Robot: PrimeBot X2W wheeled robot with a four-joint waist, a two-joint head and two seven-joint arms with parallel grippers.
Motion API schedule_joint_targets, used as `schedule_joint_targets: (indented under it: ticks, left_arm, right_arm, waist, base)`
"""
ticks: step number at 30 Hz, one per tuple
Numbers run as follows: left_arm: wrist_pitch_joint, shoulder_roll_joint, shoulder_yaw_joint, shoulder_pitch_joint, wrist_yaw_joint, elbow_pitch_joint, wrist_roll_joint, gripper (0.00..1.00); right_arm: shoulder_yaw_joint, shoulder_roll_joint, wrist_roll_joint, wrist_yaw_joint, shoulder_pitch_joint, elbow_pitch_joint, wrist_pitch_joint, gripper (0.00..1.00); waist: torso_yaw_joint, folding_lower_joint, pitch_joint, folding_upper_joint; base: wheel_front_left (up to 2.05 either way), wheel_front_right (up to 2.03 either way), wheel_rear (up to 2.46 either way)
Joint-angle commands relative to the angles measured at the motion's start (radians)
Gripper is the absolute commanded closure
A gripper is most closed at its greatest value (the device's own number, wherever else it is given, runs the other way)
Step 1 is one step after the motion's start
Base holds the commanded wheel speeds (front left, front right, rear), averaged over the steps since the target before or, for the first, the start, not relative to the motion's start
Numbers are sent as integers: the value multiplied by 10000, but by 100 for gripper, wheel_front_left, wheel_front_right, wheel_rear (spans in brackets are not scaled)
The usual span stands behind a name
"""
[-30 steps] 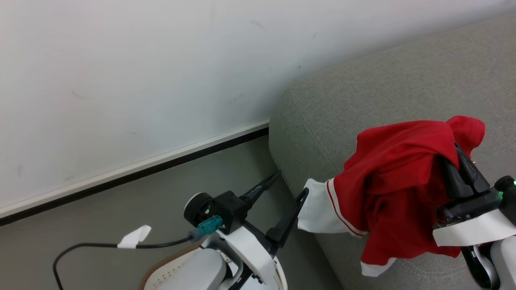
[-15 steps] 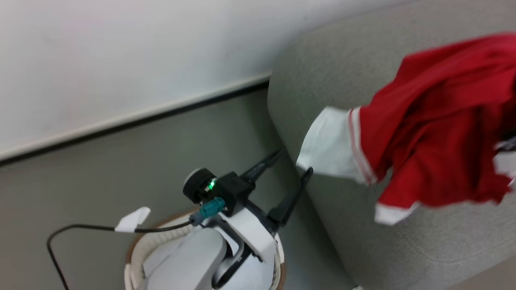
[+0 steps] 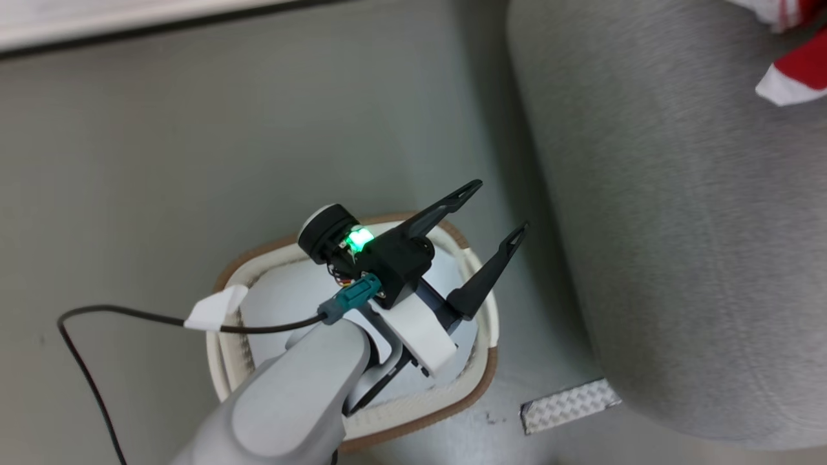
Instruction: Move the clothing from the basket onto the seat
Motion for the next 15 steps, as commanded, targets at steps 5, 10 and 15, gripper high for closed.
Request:
schedule_joint_targets:
  ticks: [5, 10, 15]
  left_arm:
    - [-66, 34, -57, -313, 31, -39, 195, 0]
    - [-191, -50, -62, -377, 34, 131, 86, 0]
    - [-402, -162, -84, -284, 30, 402, -48, 0]
  right_arm:
    - [816, -340, 320, -22, -700, 2400, 48, 100]
    - [2029, -257, 751, -22, -927, 4428, 926, 100]
    - [3056, -212, 1482, -22, -782, 5570, 2053, 100]
  waist:
    - [920, -3, 1222, 0]
    - [1137, -3, 1257, 0]
    - [1235, -3, 951, 0]
  base:
    - [0, 0, 0]
    - [0, 0, 0]
    - [0, 0, 0]
